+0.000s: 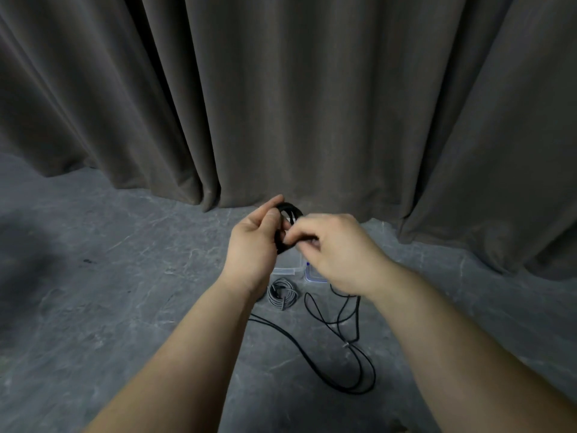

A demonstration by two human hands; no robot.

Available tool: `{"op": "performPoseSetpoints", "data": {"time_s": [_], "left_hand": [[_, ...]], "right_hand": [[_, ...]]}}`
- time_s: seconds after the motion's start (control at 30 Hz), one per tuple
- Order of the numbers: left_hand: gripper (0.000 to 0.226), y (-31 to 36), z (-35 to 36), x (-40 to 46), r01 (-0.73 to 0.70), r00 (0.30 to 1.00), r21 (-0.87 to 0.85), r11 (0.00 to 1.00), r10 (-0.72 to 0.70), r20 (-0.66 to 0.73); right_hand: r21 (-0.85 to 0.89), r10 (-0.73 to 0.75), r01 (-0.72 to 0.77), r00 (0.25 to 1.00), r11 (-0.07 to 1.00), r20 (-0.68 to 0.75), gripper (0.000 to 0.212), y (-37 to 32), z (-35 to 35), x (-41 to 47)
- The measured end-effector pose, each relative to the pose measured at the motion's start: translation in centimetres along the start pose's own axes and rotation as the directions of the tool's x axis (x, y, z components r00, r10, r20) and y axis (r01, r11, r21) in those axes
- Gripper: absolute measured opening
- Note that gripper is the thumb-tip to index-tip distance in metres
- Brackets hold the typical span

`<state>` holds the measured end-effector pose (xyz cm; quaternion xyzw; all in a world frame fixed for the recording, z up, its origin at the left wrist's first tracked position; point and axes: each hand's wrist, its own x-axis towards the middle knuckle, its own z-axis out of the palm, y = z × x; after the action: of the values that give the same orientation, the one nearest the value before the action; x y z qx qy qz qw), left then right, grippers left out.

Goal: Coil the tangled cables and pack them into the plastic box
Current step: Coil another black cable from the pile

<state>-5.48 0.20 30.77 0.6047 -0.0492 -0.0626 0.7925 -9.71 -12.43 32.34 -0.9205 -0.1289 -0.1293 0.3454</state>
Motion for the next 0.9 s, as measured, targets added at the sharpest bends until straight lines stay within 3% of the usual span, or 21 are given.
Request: {"op": "performPoseSetpoints", "data": {"time_s": [0.07,0.13,0.23,0.3,0.57,0.67,0.73,0.9], "left_hand": [[0.026,-0.3,0.2,0.0,0.045,0.998,0.017,0.999,-0.046,0.046],[0.028,-0.6,0.4,-0.1,0.087,0.991,0.046,0.995,-0.091,0.100],[0.031,-0.6,0.7,-0.2,0.147,0.979,-0.019,0.989,-0.143,0.143],[0.032,-0.5,0.9,-0.4,0.157,0.975,-0.070,0.985,-0.144,0.172],[0.031,-0.7,1.1,-0.8,0.093,0.980,0.028,0.995,-0.097,0.173],[0.032,-0.4,1.1,-0.8,0.113,0.983,-0.043,0.993,-0.105,0.150],[0.031,0.0,1.1,-0.8,0.124,0.982,-0.105,0.987,-0.106,0.159],[0.029,0.2,1.1,-0.8,0.140,0.981,-0.173,0.975,-0.113,0.157]], "right_hand": [[0.154,0.058,-0.033,0.986,0.987,-0.159,0.016,0.2,-0.1,0.1],[0.230,0.097,-0.038,0.963,0.972,-0.251,0.023,0.5,-0.1,0.2],[0.270,0.194,-0.114,0.937,0.956,-0.292,0.032,1.1,0.0,0.4],[0.330,0.250,-0.144,0.920,0.933,-0.303,0.027,1.5,0.2,0.6],[0.442,0.347,-0.216,0.907,0.871,-0.240,0.025,2.4,-0.2,0.6],[0.465,0.395,-0.241,0.880,0.852,-0.266,0.023,2.6,0.2,0.7],[0.501,0.437,-0.287,0.875,0.817,-0.211,0.014,2.8,0.5,0.7],[0.507,0.420,-0.332,0.905,0.796,-0.065,0.029,3.0,1.1,0.5]]}}
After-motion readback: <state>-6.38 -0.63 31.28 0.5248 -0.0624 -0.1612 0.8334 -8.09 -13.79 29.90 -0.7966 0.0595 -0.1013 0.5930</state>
